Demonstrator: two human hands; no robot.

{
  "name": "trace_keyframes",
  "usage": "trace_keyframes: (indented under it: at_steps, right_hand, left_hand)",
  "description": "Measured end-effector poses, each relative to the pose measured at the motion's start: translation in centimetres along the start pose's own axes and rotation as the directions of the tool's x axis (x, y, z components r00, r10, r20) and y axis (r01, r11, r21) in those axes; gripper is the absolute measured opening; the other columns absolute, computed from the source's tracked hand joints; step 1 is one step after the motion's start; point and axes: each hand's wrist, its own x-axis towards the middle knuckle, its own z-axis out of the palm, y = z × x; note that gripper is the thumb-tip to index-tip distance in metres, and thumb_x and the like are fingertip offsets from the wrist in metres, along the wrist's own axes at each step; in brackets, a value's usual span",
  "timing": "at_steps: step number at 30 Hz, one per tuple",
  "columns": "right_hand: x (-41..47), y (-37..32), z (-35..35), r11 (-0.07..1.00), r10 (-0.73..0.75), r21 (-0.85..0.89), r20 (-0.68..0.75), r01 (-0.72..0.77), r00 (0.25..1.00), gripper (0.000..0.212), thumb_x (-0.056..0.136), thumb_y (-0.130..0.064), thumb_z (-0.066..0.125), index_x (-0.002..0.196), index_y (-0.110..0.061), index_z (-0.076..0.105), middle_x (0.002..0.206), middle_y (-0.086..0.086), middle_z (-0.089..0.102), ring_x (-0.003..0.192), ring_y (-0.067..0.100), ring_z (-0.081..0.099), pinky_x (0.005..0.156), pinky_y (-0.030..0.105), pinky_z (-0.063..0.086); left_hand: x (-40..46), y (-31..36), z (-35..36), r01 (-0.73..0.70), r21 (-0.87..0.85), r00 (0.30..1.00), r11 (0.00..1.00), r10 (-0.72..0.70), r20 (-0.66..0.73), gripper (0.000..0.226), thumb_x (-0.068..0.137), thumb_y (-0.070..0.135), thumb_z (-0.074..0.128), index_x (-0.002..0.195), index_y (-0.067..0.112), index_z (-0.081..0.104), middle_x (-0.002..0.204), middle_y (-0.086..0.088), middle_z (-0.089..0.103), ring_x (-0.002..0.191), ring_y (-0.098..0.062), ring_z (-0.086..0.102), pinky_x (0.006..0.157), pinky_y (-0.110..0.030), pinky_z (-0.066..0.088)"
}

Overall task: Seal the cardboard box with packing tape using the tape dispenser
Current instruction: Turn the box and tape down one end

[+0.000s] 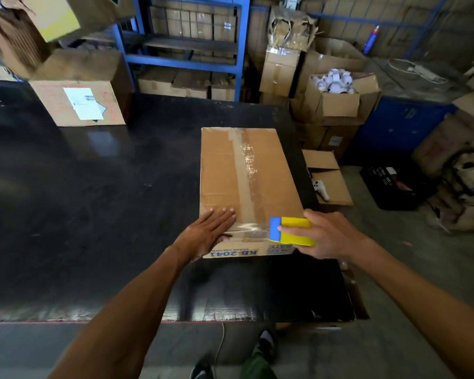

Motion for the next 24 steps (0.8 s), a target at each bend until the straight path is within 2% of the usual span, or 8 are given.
trace_keyframes:
  at_steps: [1,5,9,14,18,21,24]
  right_hand:
    - [-1.0,1.2,0.2,1.0,0.005,0.001,0.005,-0.005,1.0,0.061,0.078,-0.057,0.059,0.136,-0.043,0.048,0.093,0.006,0.053,0.064,0.022,0.058,0.045,0.025,0.032]
    - [-3.3,4.1,1.1,1.0,0.007,-0.004,0.002,-0.007,1.0,0.076,0.063,-0.049,0.084,0.132,-0.036,0.056,0.088,0.008,0.055,0.06,0.018,0.055,0.046,0.022,0.025]
    - [-3.4,4.3,1.9,1.0,-0.015,-0.011,-0.04,0.015,0.999,0.077,0.062,-0.046,0.086,0.131,-0.034,0.055,0.089,0.009,0.054,0.061,0.018,0.056,0.046,0.023,0.025]
    - [-3.2,5.1,2.7,0.999,-0.051,-0.003,-0.078,0.051,0.996,0.072,0.068,-0.049,0.081,0.133,-0.035,0.054,0.093,0.009,0.055,0.064,0.017,0.056,0.047,0.023,0.031]
    - [-3.1,5.7,3.6,0.998,-0.048,0.043,-0.143,0.055,0.988,0.064,0.072,-0.051,0.07,0.133,-0.037,0.055,0.095,0.009,0.056,0.066,0.019,0.059,0.047,0.026,0.039]
    - [-3.4,5.9,4.1,0.996,-0.038,0.079,-0.166,0.051,0.985,0.058,0.076,-0.053,0.054,0.132,-0.039,0.055,0.094,0.008,0.056,0.065,0.02,0.058,0.048,0.024,0.034]
    - [-3.8,6.8,4.6,0.992,-0.08,0.085,-0.195,0.098,0.978,0.056,0.079,-0.051,0.055,0.134,-0.039,0.056,0.093,0.007,0.055,0.065,0.019,0.055,0.049,0.024,0.031]
  left_hand:
    - [0.0,-0.1,0.0,0.0,0.002,1.0,1.0,0.0,0.0,0.062,0.105,0.047,0.021,0.157,0.013,0.021,0.164,-0.005,0.019,0.151,-0.022,0.018,0.123,-0.037,0.005]
    - [0.1,-0.3,0.2,-0.003,-0.013,1.0,1.0,0.003,0.02,0.062,0.106,0.045,0.028,0.158,0.015,0.014,0.165,-0.003,0.016,0.152,-0.02,0.015,0.122,-0.042,0.015]
    - [0.0,0.0,-0.3,-0.016,0.003,1.0,1.0,0.016,0.024,0.062,0.106,0.045,0.028,0.158,0.014,0.015,0.165,-0.005,0.015,0.152,-0.022,0.016,0.122,-0.042,0.013]
    - [2.5,3.2,-1.6,-0.021,0.052,1.0,0.998,0.021,-0.001,0.069,0.103,0.056,0.029,0.156,0.012,0.025,0.16,-0.016,0.031,0.148,-0.031,0.028,0.122,-0.051,0.019]
    - [8.6,6.5,-1.3,-0.129,0.069,0.991,0.989,0.127,0.029,0.073,0.104,0.055,0.025,0.157,0.007,0.015,0.165,-0.017,0.01,0.153,-0.03,0.008,0.124,-0.05,0.012]
    - [10.2,6.8,-0.3,-0.129,0.075,0.987,0.989,0.12,0.108,0.072,0.104,0.054,0.021,0.157,0.007,0.014,0.165,-0.015,0.012,0.153,-0.029,0.01,0.12,-0.05,0.022]
    - [10.0,6.4,0.0,-0.131,0.07,0.986,0.989,0.123,0.111,0.073,0.104,0.056,0.019,0.157,0.006,0.015,0.164,-0.014,0.017,0.152,-0.028,0.014,0.12,-0.049,0.024]
